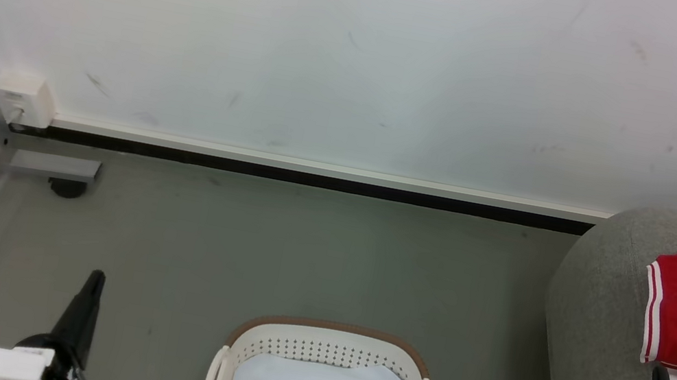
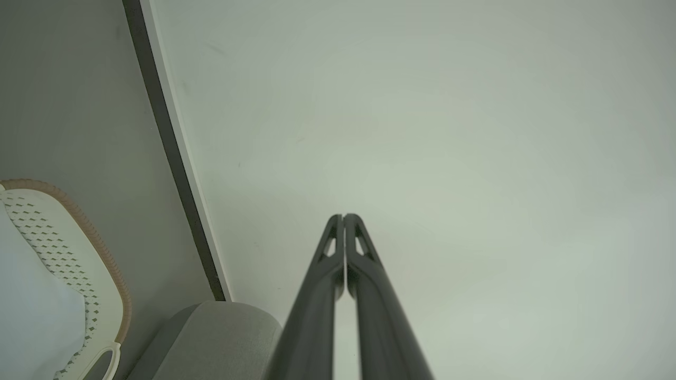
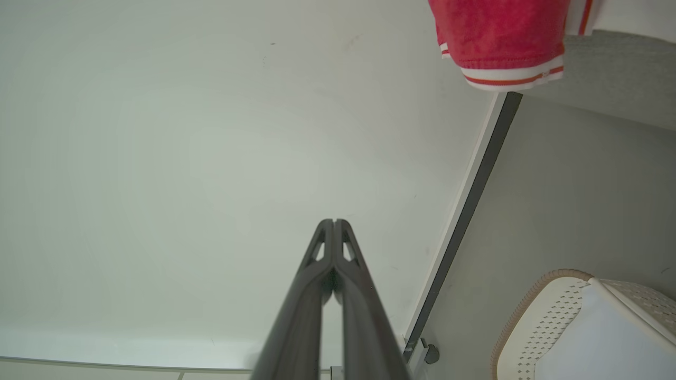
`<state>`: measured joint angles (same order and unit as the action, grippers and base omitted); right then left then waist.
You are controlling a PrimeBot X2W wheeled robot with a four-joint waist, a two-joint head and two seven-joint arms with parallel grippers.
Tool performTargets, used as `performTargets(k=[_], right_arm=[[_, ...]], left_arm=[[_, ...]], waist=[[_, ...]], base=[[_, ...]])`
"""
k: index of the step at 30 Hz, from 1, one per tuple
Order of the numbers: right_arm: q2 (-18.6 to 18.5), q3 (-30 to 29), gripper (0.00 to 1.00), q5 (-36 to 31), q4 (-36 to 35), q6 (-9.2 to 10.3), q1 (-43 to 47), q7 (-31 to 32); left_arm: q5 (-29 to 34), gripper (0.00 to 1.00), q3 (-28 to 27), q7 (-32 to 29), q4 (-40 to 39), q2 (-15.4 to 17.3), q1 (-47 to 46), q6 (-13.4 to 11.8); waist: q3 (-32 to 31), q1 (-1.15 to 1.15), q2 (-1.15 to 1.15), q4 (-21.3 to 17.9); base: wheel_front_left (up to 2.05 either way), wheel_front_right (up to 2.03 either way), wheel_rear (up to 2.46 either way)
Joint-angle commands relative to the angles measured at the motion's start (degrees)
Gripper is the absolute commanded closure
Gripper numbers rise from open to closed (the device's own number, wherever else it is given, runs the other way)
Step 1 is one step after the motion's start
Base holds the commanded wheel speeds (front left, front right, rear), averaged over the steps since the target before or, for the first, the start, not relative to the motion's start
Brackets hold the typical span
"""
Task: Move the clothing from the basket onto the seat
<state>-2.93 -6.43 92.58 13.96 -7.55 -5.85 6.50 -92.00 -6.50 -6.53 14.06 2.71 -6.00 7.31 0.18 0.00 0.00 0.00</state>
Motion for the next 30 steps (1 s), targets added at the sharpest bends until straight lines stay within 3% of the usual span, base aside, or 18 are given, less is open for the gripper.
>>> performTargets(k=[1, 30], right_arm=[[0.0, -0.2, 1.0, -0.2, 0.1, 0.12, -0.7, 0.2], [0.0, -0.3, 1.0, -0.3, 0.1, 0.12, -0.7, 0.2]], left_arm=[[-0.8, 1.0, -0.1, -0.2, 0.0, 0.3, -0.5, 0.3], [-0.8, 1.0, -0.1, -0.2, 0.0, 0.3, -0.5, 0.3]], waist=[[0.0, 0.0, 0.0, 0.0], [0.0, 0.0, 0.0, 0.0]], base=[[0.0, 0.0, 0.0], [0.0, 0.0, 0.0]])
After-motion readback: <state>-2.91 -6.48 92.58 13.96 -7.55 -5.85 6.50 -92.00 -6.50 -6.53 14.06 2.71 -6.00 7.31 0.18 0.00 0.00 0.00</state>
